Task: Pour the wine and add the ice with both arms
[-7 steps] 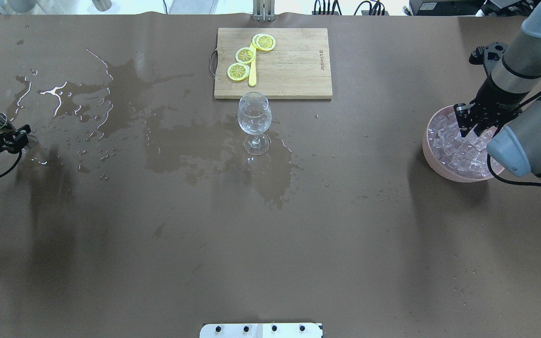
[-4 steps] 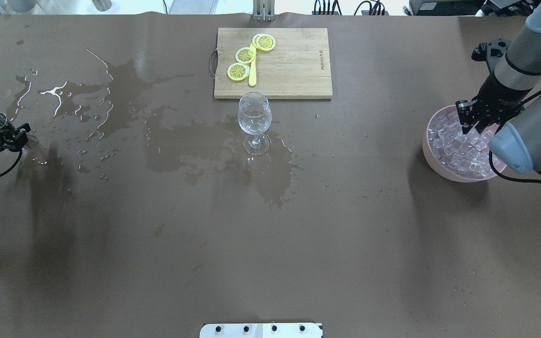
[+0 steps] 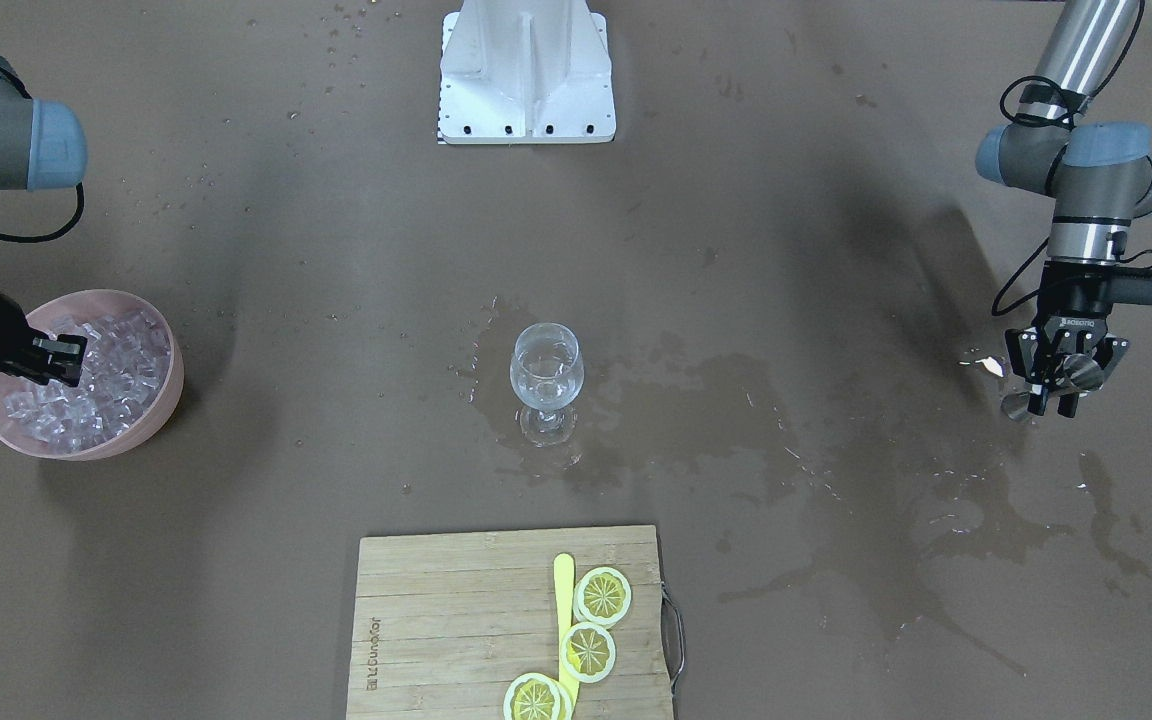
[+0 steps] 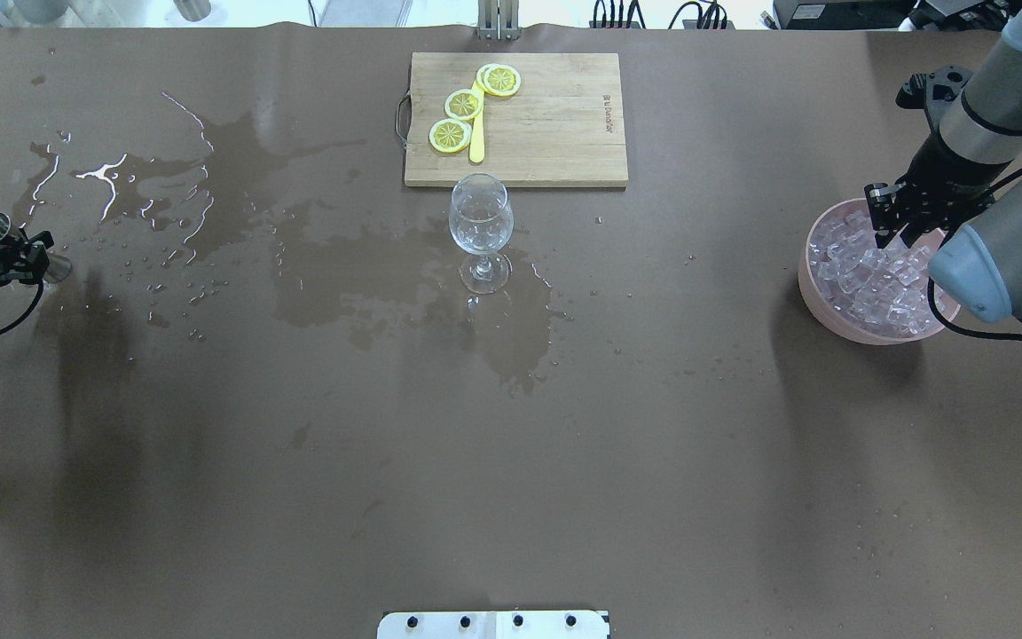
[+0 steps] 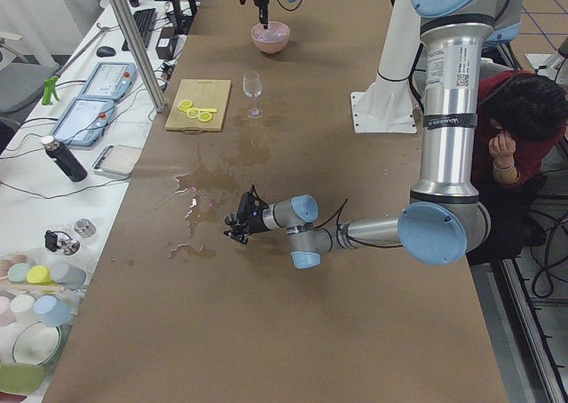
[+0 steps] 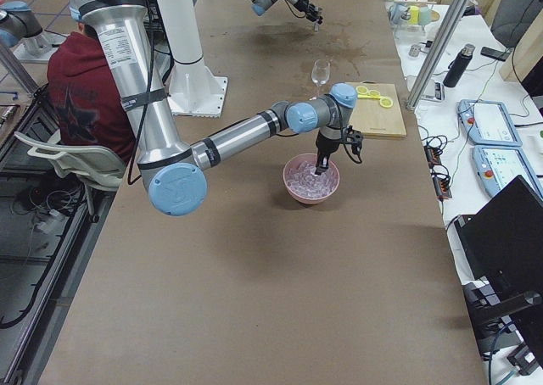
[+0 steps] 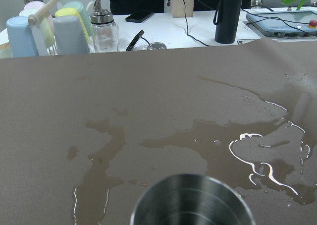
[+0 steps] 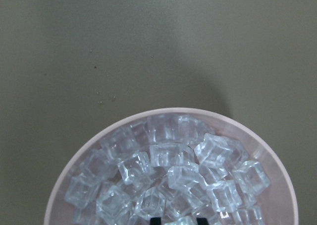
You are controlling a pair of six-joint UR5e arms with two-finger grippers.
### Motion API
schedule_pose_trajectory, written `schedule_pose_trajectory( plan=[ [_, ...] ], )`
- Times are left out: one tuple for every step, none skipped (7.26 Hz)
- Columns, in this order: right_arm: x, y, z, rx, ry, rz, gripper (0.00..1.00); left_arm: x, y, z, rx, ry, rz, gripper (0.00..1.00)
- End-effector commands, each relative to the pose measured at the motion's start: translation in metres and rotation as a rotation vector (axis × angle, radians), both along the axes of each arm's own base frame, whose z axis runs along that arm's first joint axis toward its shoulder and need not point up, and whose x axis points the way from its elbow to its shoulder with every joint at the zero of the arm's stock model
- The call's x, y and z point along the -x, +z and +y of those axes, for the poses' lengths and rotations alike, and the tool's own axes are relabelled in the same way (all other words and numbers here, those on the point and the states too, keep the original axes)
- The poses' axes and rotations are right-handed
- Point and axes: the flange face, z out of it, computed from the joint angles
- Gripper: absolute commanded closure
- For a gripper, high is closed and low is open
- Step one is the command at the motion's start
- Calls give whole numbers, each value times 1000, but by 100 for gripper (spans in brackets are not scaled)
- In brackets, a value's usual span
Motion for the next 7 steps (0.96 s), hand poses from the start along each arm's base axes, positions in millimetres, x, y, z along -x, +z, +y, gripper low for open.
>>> schedule_pose_trajectory(
  plan=[
    [-2, -1, -1, -4, 3, -5, 86, 0, 0, 0, 0, 0, 0, 67],
    [-4, -3, -3, -7, 8, -8, 86, 0, 0, 0, 0, 0, 0, 69],
    [-6, -3, -3, -9, 11, -9, 86, 0, 0, 0, 0, -1, 0, 70],
    [-8, -4, -2, -12, 13, -9, 86, -1, 0, -1, -1, -1, 1, 70],
    [-11, -5, -3, -14, 19, -10, 86, -1, -1, -1, -2, -1, 2, 74],
    [-13, -6, -4, -15, 22, -11, 86, -1, -1, -1, -2, -1, 2, 76],
    [-13, -5, -4, -14, 22, -9, 86, -1, -2, -2, -5, -3, 4, 80]
  ],
)
